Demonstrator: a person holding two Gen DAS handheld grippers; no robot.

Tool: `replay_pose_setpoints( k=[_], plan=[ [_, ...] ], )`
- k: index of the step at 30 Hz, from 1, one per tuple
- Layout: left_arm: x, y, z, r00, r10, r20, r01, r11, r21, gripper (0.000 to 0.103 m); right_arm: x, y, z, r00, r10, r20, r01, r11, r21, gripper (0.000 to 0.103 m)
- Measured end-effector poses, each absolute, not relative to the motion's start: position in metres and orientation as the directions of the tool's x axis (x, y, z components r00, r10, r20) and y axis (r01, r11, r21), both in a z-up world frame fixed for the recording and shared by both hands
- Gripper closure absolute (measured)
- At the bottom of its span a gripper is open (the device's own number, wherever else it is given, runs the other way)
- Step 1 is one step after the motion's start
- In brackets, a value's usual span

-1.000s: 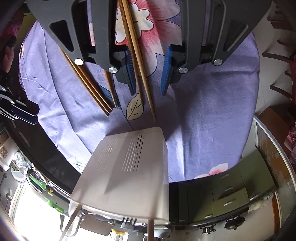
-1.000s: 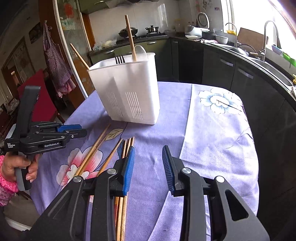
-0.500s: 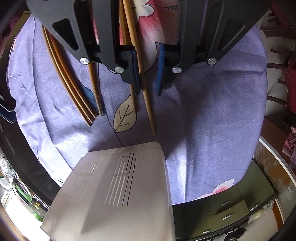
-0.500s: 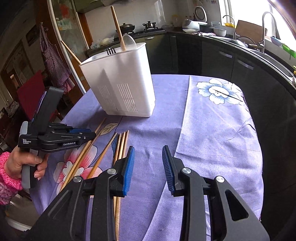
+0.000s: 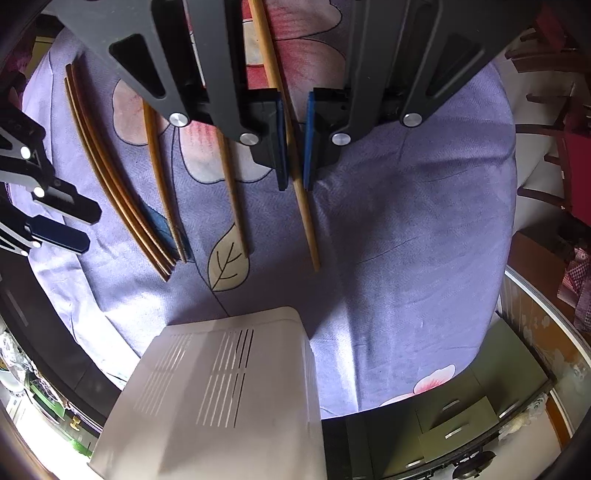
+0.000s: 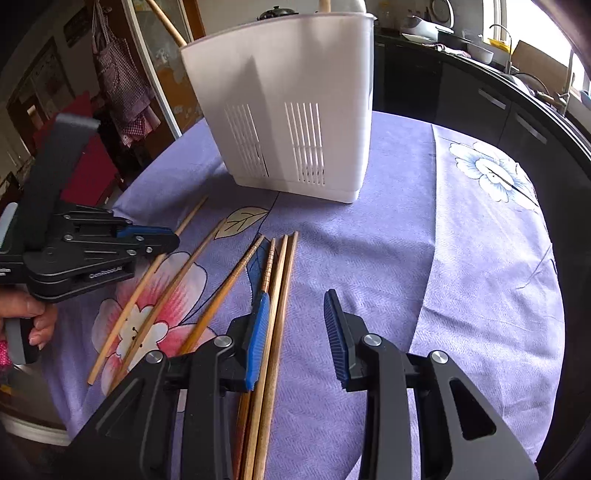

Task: Organize utensils
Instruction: 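Lower both tools back toward the remaining chopsticks on the cloth, then grasp a chopstick with the left tool while the right tool grasps another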

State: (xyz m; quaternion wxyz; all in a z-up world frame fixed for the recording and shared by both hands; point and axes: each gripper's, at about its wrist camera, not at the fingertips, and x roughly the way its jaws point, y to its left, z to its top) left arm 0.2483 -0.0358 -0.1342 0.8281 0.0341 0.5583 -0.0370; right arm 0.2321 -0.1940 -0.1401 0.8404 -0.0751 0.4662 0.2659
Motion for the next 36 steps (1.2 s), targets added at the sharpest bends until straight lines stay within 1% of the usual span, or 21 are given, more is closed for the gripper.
replay_pose_setpoints(
  k=[7,13,16,19,22,26,29,30,32,36],
  plan=[
    [0.245,-0.037,-0.135,0.388,-0.015,-0.922,0.121,0.992,0.035,0.095,0.246,-0.182,-0.150,0.456,0.324,-0.829,-0.491,0.869,0.070,0.072],
    [0.246,-0.035,-0.134,0.386,-0.033,-0.922,0.124,0.992,0.016,0.094,0.254,-0.170,-0.158,0.454,0.294,-0.841,-0.503,0.863,0.030,0.072],
    [0.247,-0.034,-0.134,0.385,-0.034,-0.922,0.126,0.992,0.016,0.094,0.256,-0.169,-0.162,0.459,0.265,-0.848,-0.503,0.864,-0.002,0.069],
    [0.247,-0.033,-0.134,0.385,-0.037,-0.922,0.129,0.991,0.015,0.094,0.261,-0.181,-0.160,0.496,0.205,-0.844,-0.456,0.889,-0.052,0.068],
    [0.247,-0.033,-0.134,0.387,-0.035,-0.922,0.130,0.991,0.017,0.094,0.261,-0.189,-0.154,0.483,0.237,-0.843,-0.459,0.889,-0.013,0.068],
    [0.246,-0.034,-0.134,0.387,-0.033,-0.922,0.131,0.991,0.019,0.094,0.261,-0.177,-0.160,0.447,0.219,-0.867,-0.475,0.880,-0.022,0.068],
    [0.246,-0.035,-0.135,0.386,-0.026,-0.922,0.131,0.991,0.027,0.094,0.262,-0.173,-0.161,0.445,0.222,-0.868,-0.470,0.883,-0.015,0.068],
    [0.246,-0.036,-0.135,0.385,-0.023,-0.923,0.131,0.991,0.030,0.094,0.264,-0.173,-0.160,0.438,0.225,-0.870,-0.467,0.884,-0.007,0.069],
    [0.246,-0.036,-0.134,0.382,-0.020,-0.924,0.133,0.991,0.034,0.094,0.266,-0.172,-0.160,0.416,0.244,-0.876,-0.475,0.880,0.020,0.078],
    [0.248,-0.035,-0.134,0.367,-0.026,-0.930,0.132,0.991,0.025,0.094,0.268,-0.174,-0.161,0.395,0.255,-0.882,-0.469,0.882,0.045,0.083]
  ],
)
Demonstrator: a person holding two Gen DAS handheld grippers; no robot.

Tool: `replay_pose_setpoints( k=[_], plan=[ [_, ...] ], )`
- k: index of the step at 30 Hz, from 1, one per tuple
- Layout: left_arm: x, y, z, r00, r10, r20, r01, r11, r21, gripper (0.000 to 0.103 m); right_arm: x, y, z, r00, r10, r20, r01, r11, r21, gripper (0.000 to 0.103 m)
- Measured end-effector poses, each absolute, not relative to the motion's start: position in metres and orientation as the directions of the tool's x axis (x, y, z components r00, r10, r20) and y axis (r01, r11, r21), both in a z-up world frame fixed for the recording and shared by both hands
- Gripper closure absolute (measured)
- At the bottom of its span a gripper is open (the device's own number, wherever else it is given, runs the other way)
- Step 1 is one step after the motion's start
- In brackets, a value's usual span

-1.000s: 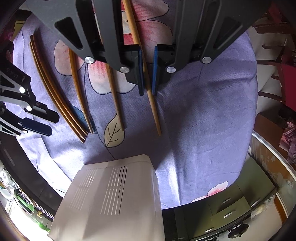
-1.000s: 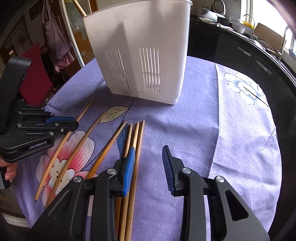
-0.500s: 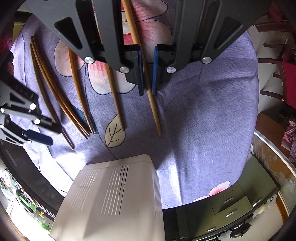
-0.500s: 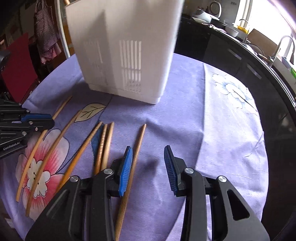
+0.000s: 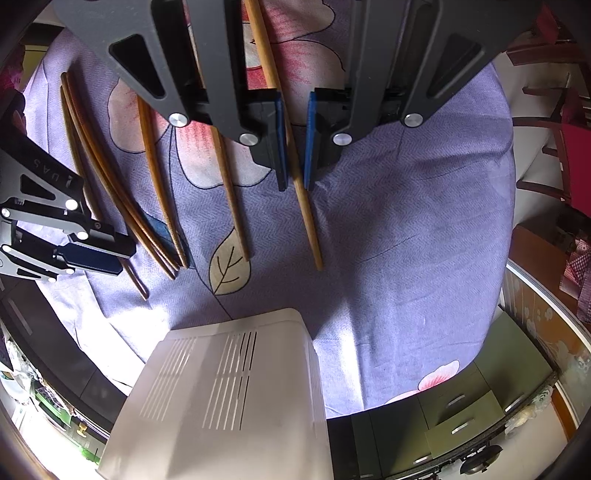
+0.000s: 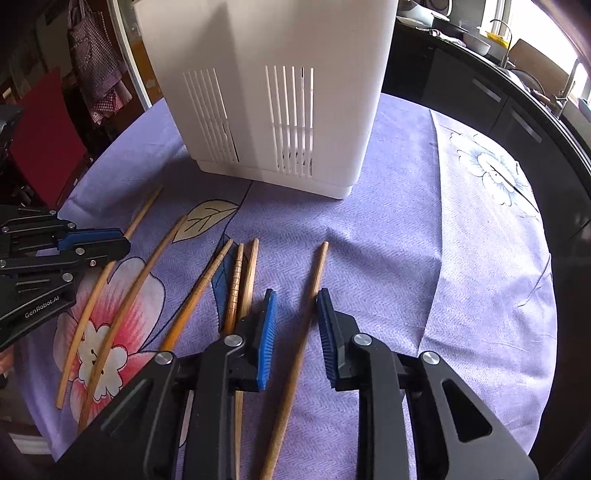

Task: Organize utensils
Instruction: 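Grasp a chopstick with the left tool while the right tool grasps another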

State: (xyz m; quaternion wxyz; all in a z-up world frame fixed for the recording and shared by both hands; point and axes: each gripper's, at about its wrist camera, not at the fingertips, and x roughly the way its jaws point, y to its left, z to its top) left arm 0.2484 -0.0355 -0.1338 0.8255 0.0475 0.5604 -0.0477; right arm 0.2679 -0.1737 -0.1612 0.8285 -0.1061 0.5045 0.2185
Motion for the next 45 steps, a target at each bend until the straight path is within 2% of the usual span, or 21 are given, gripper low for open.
replay_pose_setpoints(
  k=[5,8,17,33,45],
  plan=[
    [0.253,-0.034,-0.134,0.359,-0.027,-0.933,0.127,0.992,0.020,0.094,0.265,-0.170,-0.161,0.400,0.255,-0.881,-0.473,0.880,0.040,0.095],
    [0.253,-0.035,-0.135,0.366,-0.023,-0.930,0.124,0.992,0.025,0.095,0.262,-0.167,-0.162,0.404,0.250,-0.880,-0.474,0.880,0.033,0.097],
    [0.250,-0.032,-0.132,0.383,-0.049,-0.923,0.117,0.993,-0.004,0.097,0.263,-0.178,-0.161,0.399,0.305,-0.865,-0.458,0.883,0.101,0.097],
    [0.207,-0.033,-0.055,0.547,-0.100,-0.831,0.169,0.986,-0.007,0.097,0.198,-0.221,-0.044,0.574,0.438,-0.691,-0.496,0.858,0.133,0.097],
    [0.159,-0.035,-0.002,0.649,-0.130,-0.750,0.204,0.979,0.006,0.097,0.148,-0.238,-0.009,0.627,0.465,-0.625,-0.518,0.848,0.111,0.097]
  ],
)
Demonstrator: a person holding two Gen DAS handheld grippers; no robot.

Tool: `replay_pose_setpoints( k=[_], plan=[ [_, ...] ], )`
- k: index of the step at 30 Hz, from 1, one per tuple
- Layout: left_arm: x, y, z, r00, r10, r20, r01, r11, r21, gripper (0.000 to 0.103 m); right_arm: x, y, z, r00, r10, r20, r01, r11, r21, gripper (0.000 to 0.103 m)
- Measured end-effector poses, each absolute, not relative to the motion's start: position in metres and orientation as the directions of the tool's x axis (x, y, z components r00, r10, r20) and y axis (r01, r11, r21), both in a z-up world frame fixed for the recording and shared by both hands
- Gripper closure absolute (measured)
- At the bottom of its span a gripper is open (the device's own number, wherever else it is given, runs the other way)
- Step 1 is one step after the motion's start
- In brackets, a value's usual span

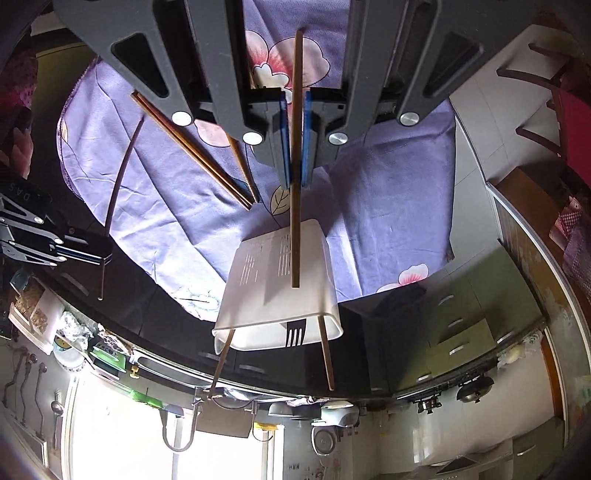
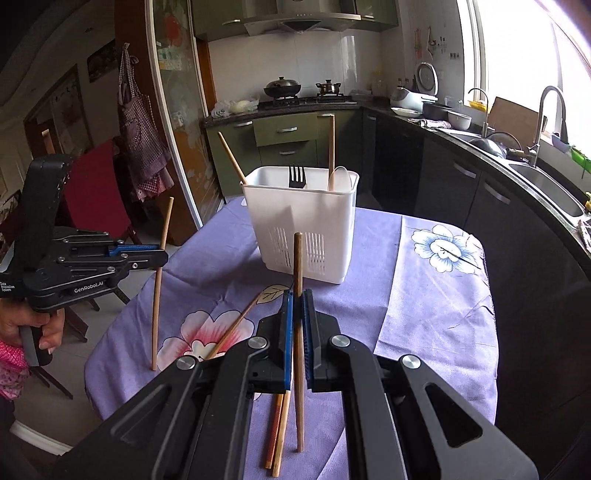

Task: Organize utensils
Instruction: 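Grasp a chopstick with the left tool while the right tool grasps another, then carry both chopsticks over the caddy and open both tools to drop them in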

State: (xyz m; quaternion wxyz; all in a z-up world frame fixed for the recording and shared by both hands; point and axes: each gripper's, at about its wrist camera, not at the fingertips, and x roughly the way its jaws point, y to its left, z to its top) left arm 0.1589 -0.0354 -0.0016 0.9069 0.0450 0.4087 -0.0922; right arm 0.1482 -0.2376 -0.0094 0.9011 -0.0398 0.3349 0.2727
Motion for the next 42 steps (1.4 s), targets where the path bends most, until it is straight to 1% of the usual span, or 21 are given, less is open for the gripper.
replay_pose_setpoints(
  k=[8,17,24,29,33,36,39,42],
  plan=[
    [0.149,-0.038,0.011,0.669,-0.135,-0.731,0.211,0.977,0.012,0.097,0.139,-0.244,0.004,0.650,0.477,-0.591,-0.524,0.845,0.106,0.097],
    [0.152,-0.044,0.024,0.681,-0.167,-0.713,0.235,0.972,-0.003,0.097,0.142,-0.239,0.028,0.672,0.497,-0.549,-0.534,0.839,0.106,0.097],
    [0.166,-0.051,0.053,0.701,-0.202,-0.684,0.259,0.966,-0.019,0.097,0.154,-0.228,0.069,0.685,0.531,-0.498,-0.557,0.823,0.111,0.097],
    [0.178,-0.056,0.100,0.764,-0.230,-0.603,0.273,0.962,-0.021,0.097,0.174,-0.221,0.114,0.714,0.558,-0.422,-0.559,0.818,0.135,0.097],
    [0.191,-0.057,0.140,0.829,-0.252,-0.499,0.270,0.962,-0.036,0.097,0.192,-0.214,0.147,0.748,0.571,-0.338,-0.560,0.817,0.138,0.097],
    [0.201,-0.058,0.162,0.872,-0.261,-0.414,0.269,0.962,-0.041,0.097,0.210,-0.208,0.163,0.774,0.561,-0.292,-0.550,0.825,0.130,0.097],
    [0.214,-0.064,0.172,0.915,-0.226,-0.335,0.239,0.971,-0.003,0.097,0.234,-0.196,0.170,0.802,0.529,-0.278,-0.522,0.847,0.104,0.097],
    [0.237,-0.069,0.164,0.925,-0.200,-0.322,0.215,0.977,0.010,0.097,0.258,-0.183,0.164,0.806,0.505,-0.308,-0.504,0.859,0.088,0.097]
  ],
)
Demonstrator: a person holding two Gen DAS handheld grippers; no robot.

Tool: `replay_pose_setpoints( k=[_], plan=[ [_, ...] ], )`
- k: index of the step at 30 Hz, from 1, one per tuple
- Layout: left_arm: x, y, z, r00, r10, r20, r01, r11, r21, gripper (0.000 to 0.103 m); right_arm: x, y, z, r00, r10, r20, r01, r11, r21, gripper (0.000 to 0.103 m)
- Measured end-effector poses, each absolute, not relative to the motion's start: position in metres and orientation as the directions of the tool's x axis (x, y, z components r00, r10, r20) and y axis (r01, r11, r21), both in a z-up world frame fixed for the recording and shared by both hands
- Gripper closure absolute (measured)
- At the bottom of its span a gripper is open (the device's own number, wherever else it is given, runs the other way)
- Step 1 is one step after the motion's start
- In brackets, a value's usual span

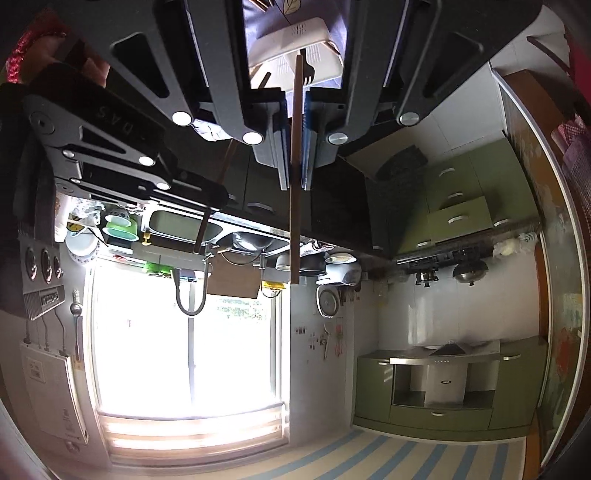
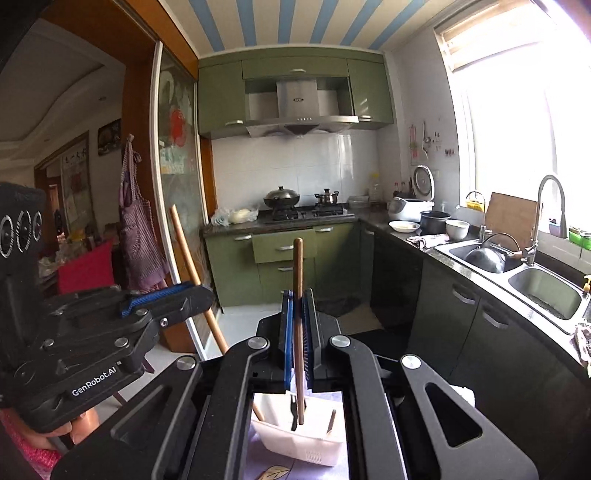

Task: Organize utensils
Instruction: 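Carry both chopsticks over the caddy and open both tools to drop them in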

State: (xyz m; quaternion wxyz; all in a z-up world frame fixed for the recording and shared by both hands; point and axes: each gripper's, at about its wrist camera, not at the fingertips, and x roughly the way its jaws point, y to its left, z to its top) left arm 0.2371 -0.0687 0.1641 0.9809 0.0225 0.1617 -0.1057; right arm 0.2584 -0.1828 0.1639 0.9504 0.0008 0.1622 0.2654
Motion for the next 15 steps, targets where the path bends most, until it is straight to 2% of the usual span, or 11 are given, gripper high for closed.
replay_pose_setpoints(
  k=[10,12,13,15],
  plan=[
    [0.288,-0.069,0.089,0.855,-0.153,-0.495,0.187,0.982,0.019,0.097,0.305,-0.161,0.096,0.748,0.470,-0.469,-0.497,0.865,0.073,0.097],
    [0.288,-0.069,0.080,0.844,-0.148,-0.515,0.183,0.983,0.018,0.094,0.305,-0.163,0.087,0.741,0.473,-0.476,-0.500,0.862,0.078,0.097],
    [0.288,-0.067,0.078,0.842,-0.149,-0.519,0.183,0.983,0.016,0.088,0.303,-0.164,0.083,0.740,0.474,-0.477,-0.502,0.862,0.078,0.095],
    [0.284,-0.065,0.077,0.841,-0.150,-0.519,0.184,0.983,0.015,0.086,0.298,-0.167,0.084,0.742,0.478,-0.469,-0.505,0.860,0.078,0.092]
  ],
)
